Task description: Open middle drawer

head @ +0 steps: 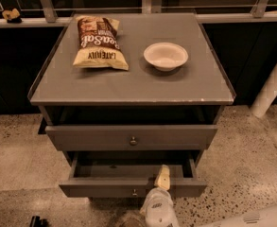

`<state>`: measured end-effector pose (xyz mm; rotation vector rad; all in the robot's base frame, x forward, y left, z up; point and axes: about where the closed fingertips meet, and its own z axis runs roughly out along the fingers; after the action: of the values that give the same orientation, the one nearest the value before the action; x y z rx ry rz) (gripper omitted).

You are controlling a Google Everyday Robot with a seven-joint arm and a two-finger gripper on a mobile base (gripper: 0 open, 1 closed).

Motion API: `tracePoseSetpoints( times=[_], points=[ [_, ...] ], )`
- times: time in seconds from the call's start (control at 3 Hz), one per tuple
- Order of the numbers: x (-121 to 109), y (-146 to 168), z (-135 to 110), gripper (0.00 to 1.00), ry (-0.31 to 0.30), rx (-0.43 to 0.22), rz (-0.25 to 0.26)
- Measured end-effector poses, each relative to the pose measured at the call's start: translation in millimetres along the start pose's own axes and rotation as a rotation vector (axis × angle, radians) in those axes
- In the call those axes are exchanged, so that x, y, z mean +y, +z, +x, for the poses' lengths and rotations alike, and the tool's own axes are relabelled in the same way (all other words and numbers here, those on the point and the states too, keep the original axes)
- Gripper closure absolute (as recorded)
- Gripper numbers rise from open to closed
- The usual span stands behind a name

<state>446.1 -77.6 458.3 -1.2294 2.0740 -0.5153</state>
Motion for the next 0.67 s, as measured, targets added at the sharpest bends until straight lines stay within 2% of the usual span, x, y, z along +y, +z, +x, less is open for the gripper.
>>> tracePoseSetpoints(
  times=[0.33, 0.67],
  points=[
    [0.0, 0.0, 0.0, 0.19, 0.0, 0.0, 0.0],
    [0.0, 0.0, 0.0, 0.42, 0.0, 0.0, 0.0]
  ],
)
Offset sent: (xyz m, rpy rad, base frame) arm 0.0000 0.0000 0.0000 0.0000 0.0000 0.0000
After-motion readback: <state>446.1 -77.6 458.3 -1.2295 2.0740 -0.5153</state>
